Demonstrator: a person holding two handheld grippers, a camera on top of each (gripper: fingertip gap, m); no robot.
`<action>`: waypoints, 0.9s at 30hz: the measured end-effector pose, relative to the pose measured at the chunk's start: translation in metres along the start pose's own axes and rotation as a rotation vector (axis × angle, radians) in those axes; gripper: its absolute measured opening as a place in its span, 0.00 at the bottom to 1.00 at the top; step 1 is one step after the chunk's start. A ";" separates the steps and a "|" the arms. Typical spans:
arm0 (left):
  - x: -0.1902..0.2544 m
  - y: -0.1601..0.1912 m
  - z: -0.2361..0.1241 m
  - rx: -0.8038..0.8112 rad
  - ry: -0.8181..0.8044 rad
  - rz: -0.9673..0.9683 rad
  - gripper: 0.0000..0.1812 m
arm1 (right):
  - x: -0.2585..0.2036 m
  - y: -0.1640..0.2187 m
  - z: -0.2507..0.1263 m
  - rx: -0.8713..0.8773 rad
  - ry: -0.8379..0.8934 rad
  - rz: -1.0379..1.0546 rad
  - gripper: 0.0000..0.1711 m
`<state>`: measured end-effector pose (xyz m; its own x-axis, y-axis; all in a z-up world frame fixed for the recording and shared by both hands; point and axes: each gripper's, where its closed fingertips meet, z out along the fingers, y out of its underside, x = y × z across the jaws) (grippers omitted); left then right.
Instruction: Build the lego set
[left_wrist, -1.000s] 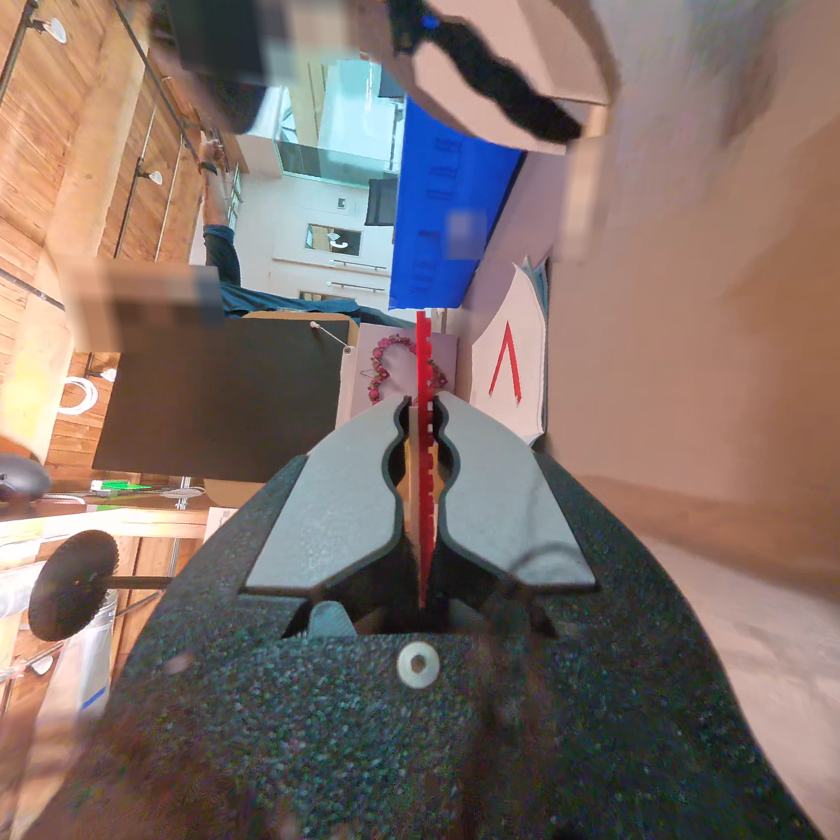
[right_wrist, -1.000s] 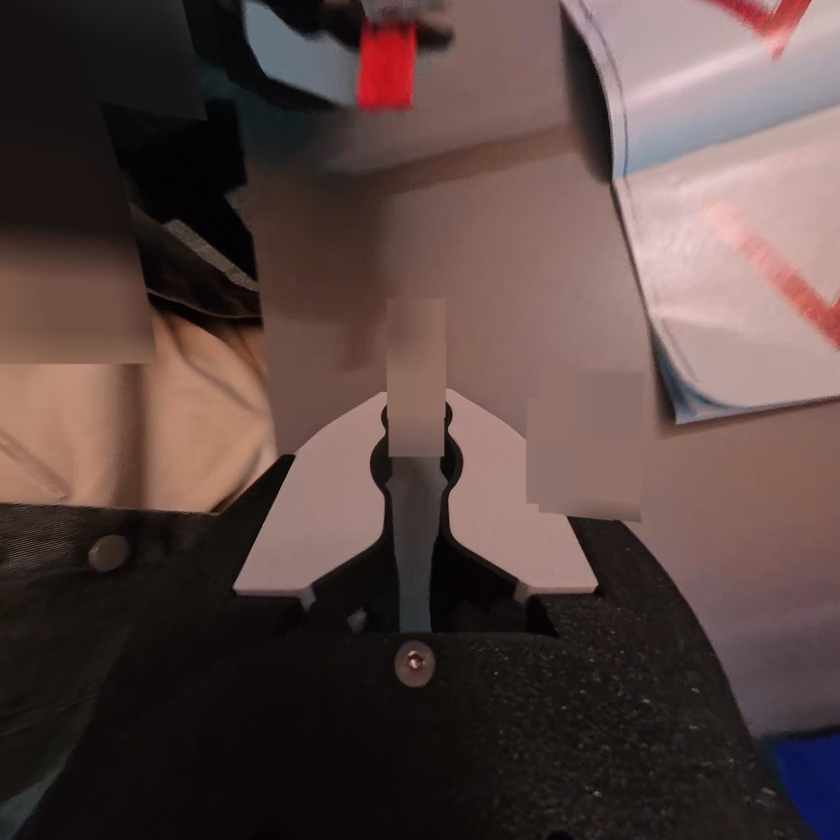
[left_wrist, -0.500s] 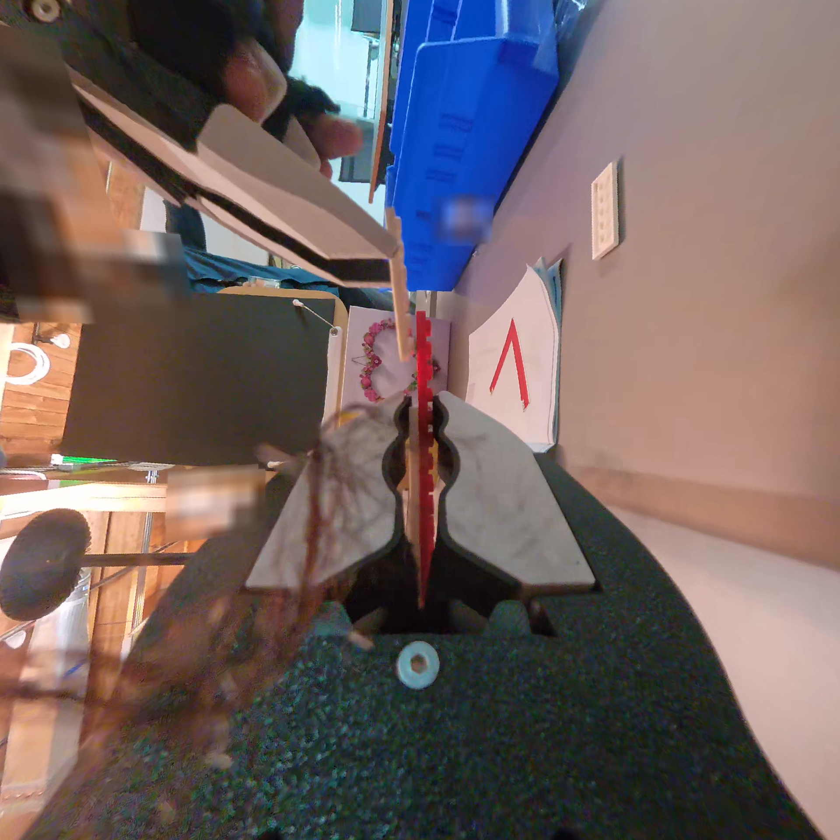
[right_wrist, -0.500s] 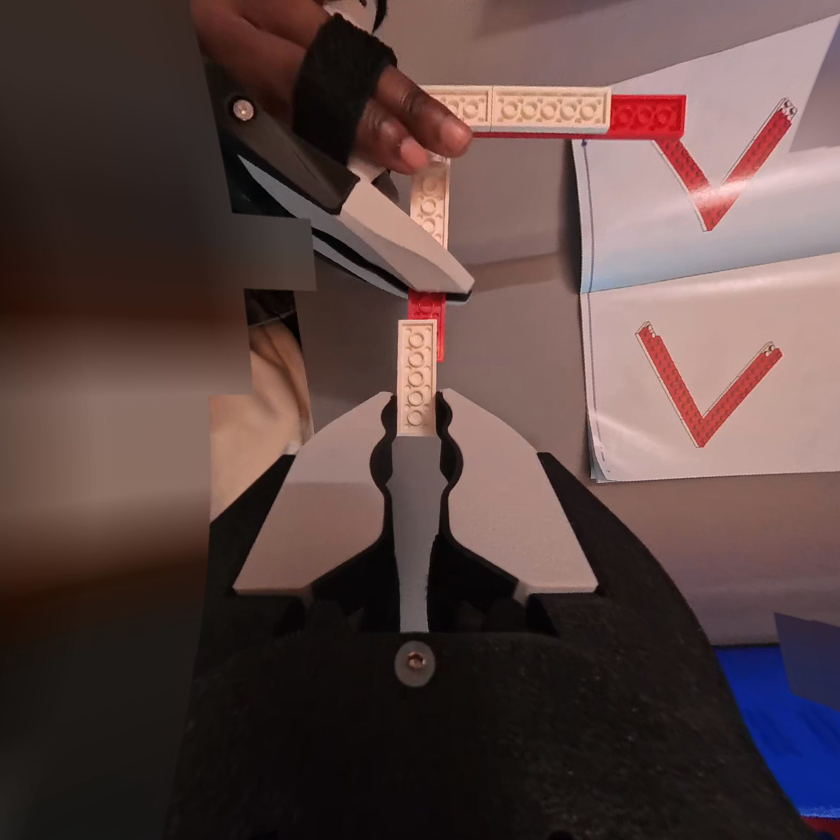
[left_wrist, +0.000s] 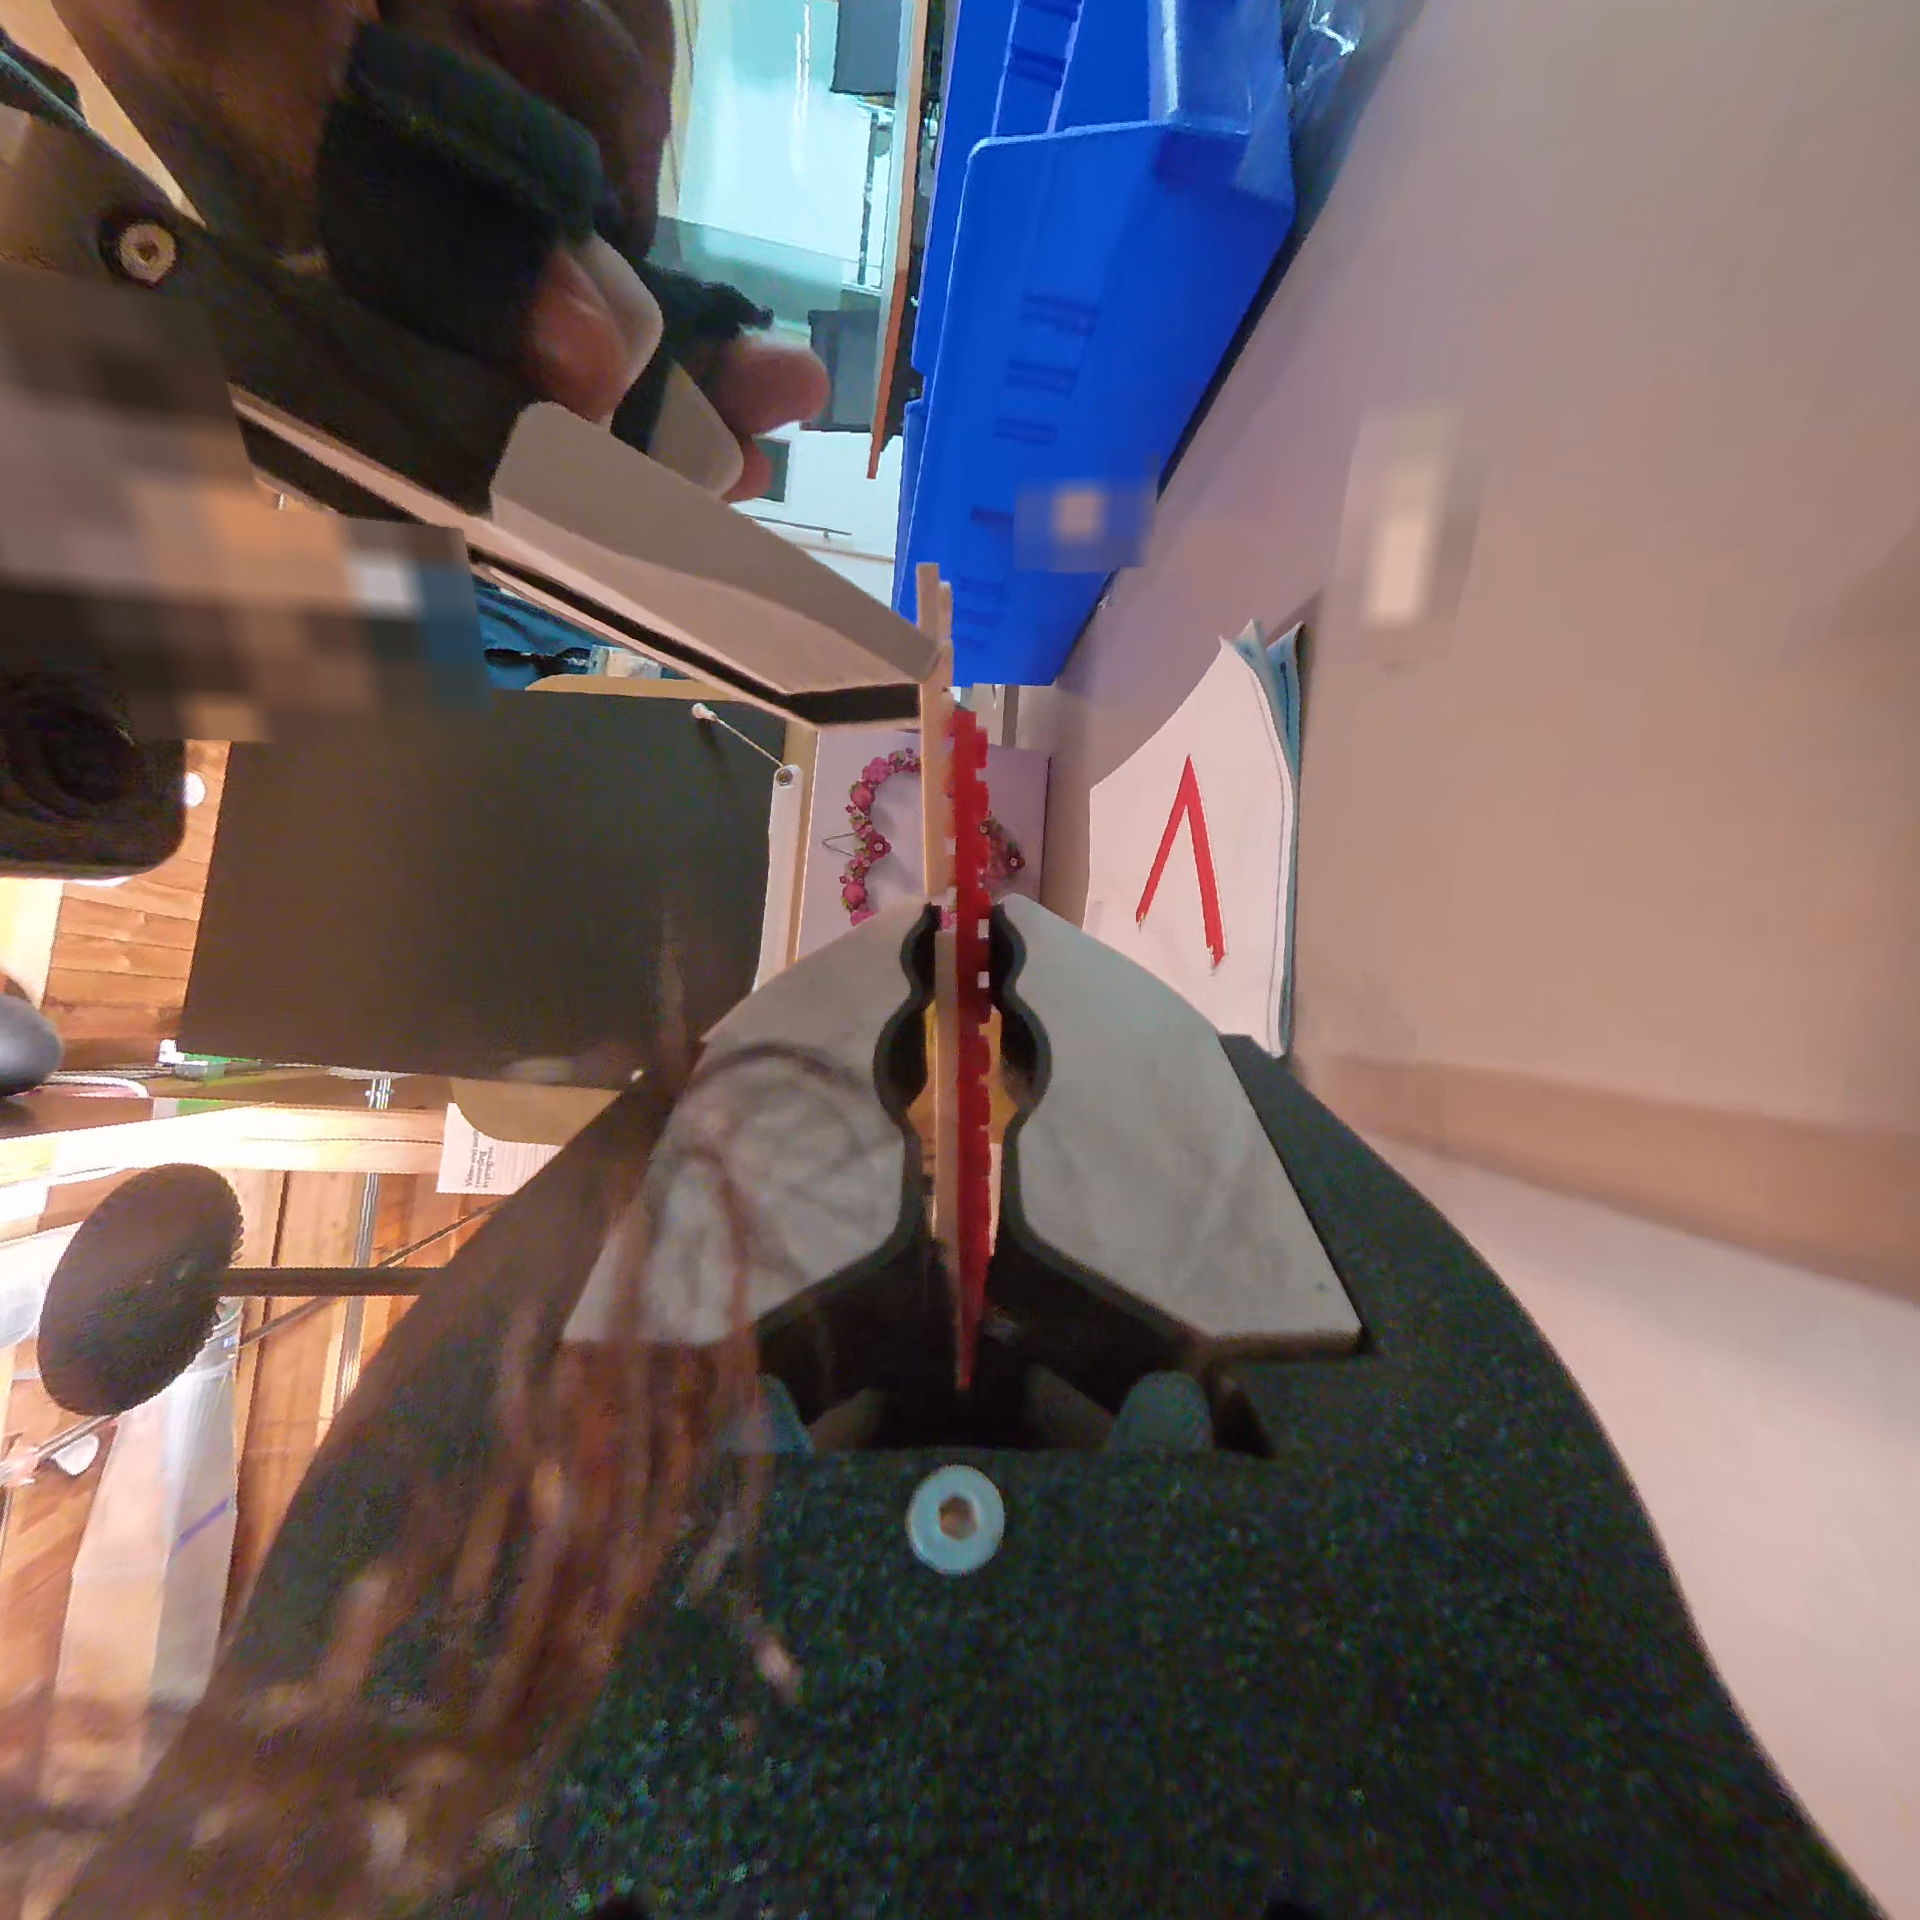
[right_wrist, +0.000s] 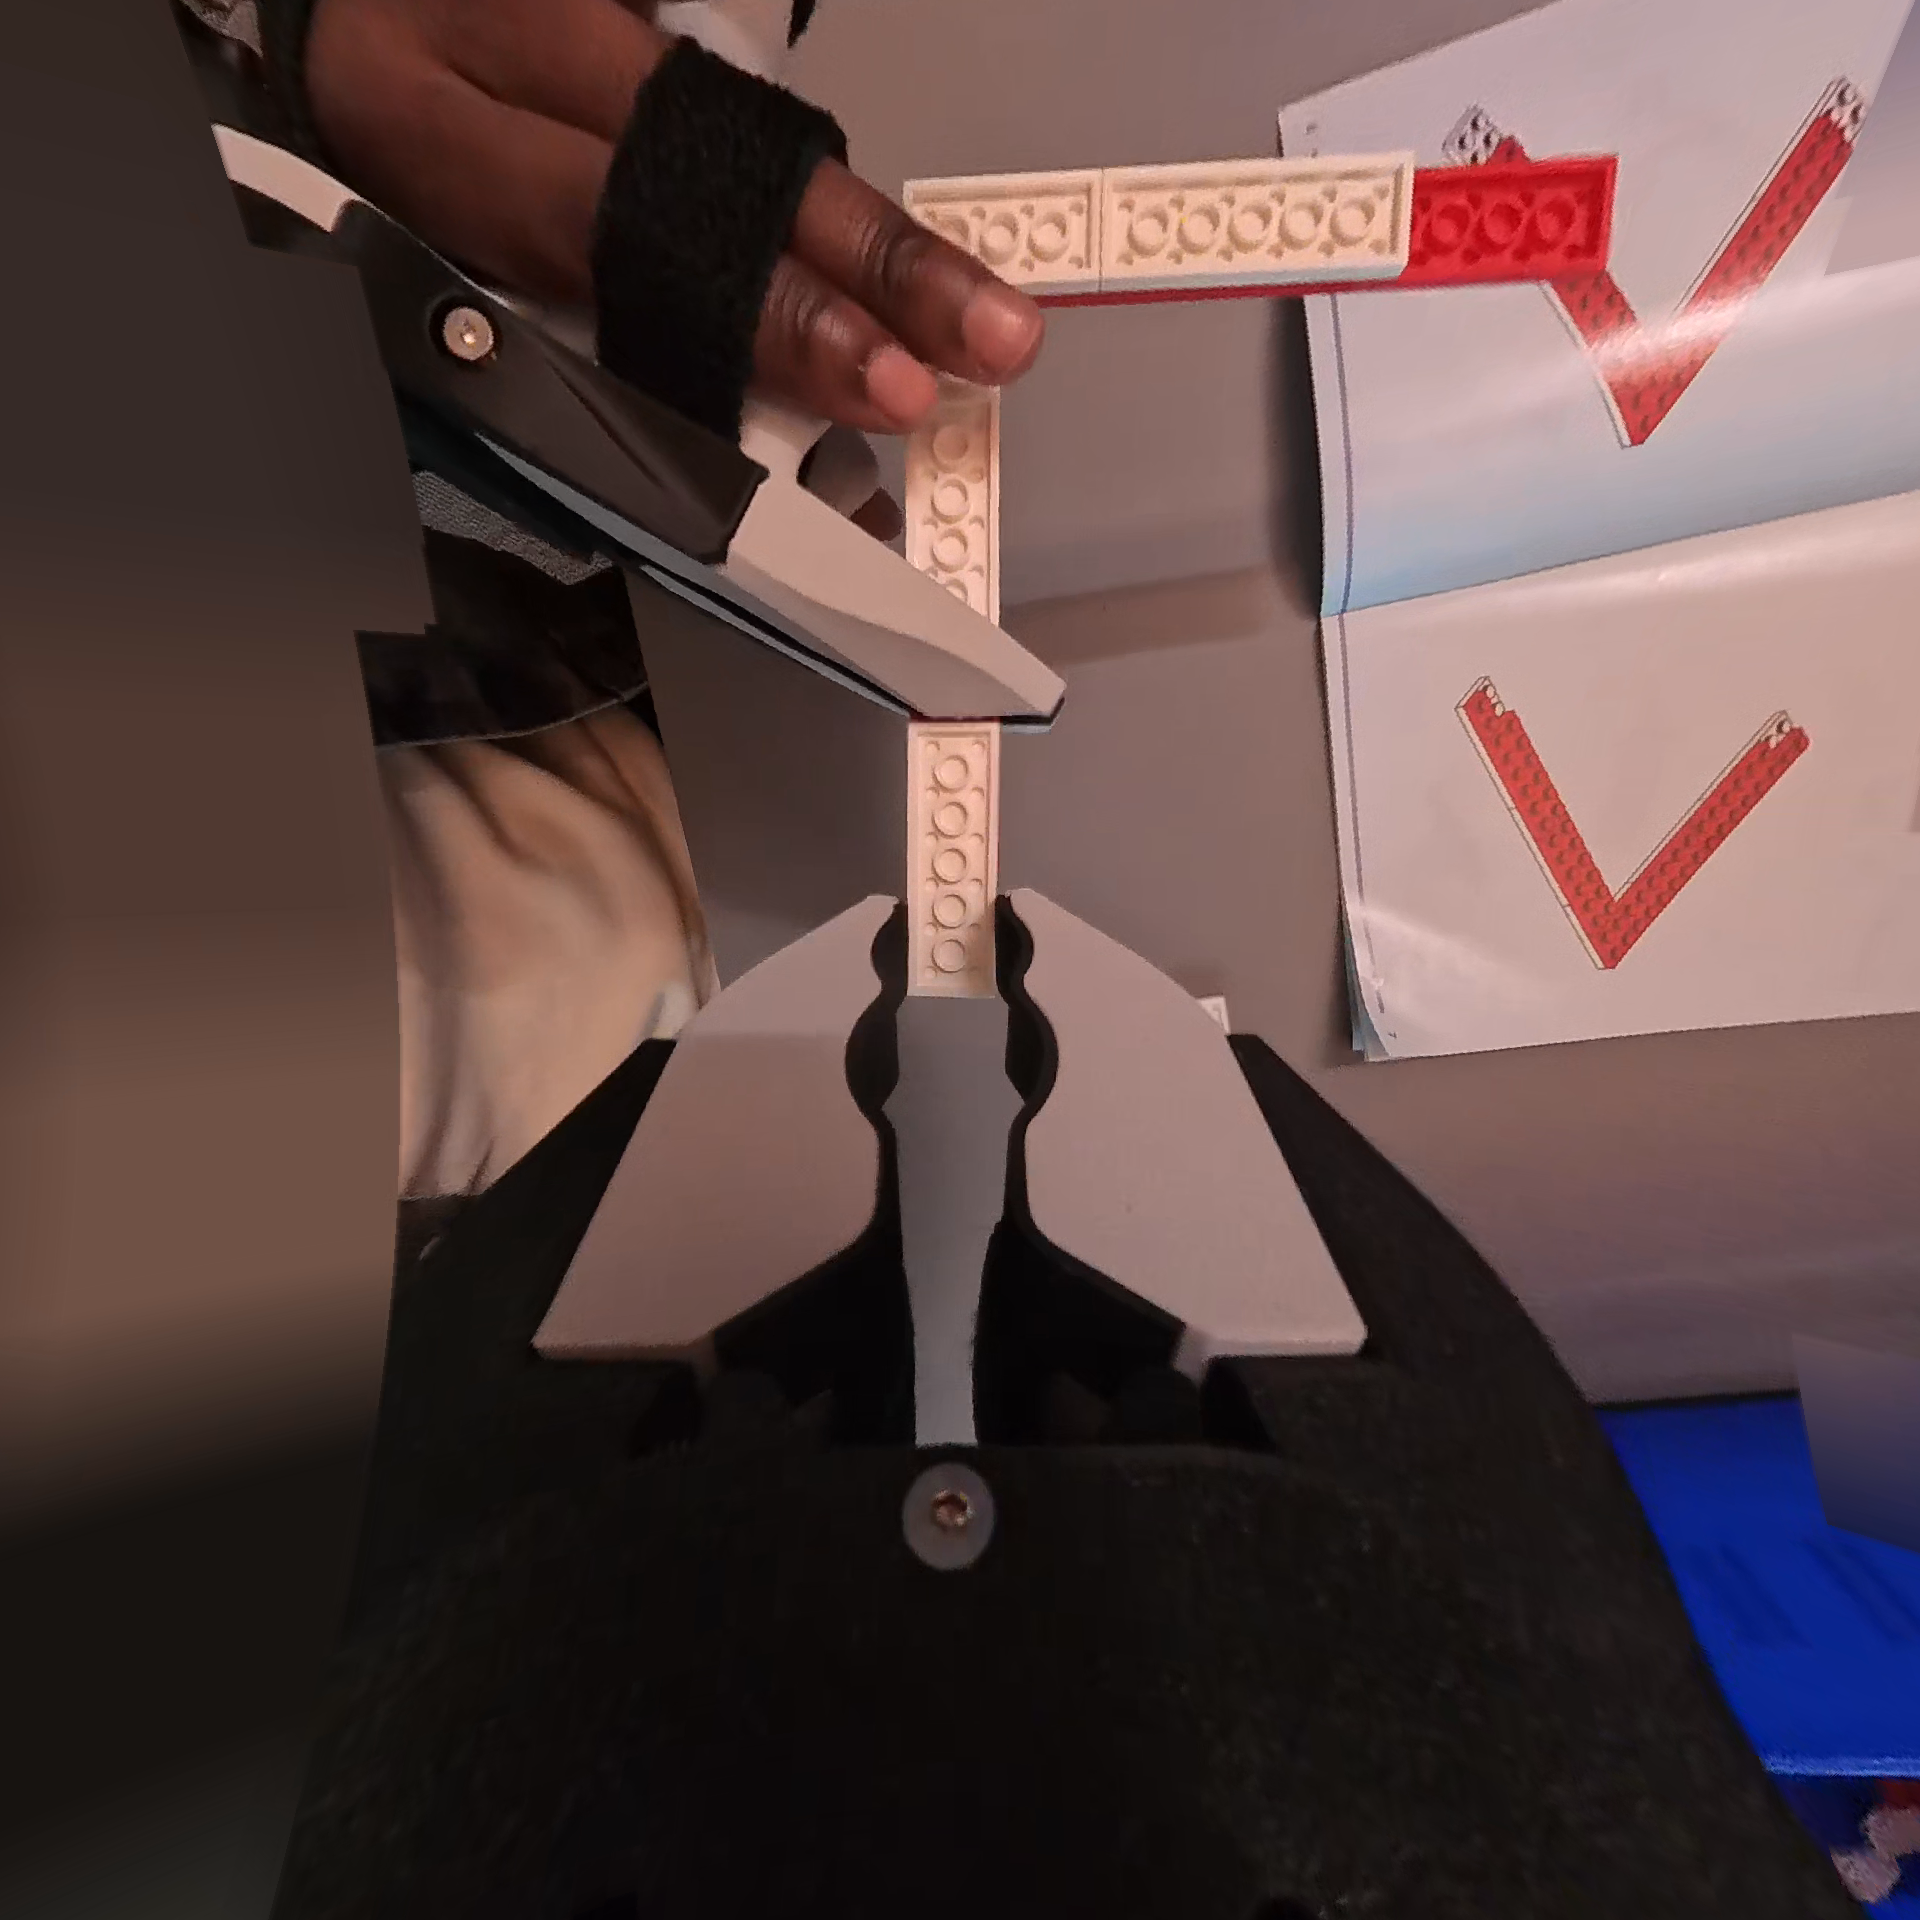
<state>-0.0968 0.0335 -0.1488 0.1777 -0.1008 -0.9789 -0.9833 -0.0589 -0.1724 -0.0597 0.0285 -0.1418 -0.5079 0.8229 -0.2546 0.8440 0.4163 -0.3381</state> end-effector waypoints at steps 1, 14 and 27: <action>-0.001 0.001 0.001 -0.005 -0.009 -0.007 0.04 | 0.001 0.001 0.000 -0.010 0.002 0.007 0.09; 0.001 -0.001 0.006 -0.010 -0.033 -0.016 0.04 | 0.004 0.003 0.000 -0.085 0.029 0.005 0.09; 0.000 -0.001 0.008 -0.032 -0.079 0.052 0.07 | 0.006 0.005 0.002 -0.095 0.025 0.033 0.09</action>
<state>-0.0966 0.0415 -0.1495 0.1213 -0.0262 -0.9923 -0.9891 -0.0872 -0.1186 -0.0587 0.0347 -0.1464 -0.4760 0.8457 -0.2414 0.8735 0.4225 -0.2421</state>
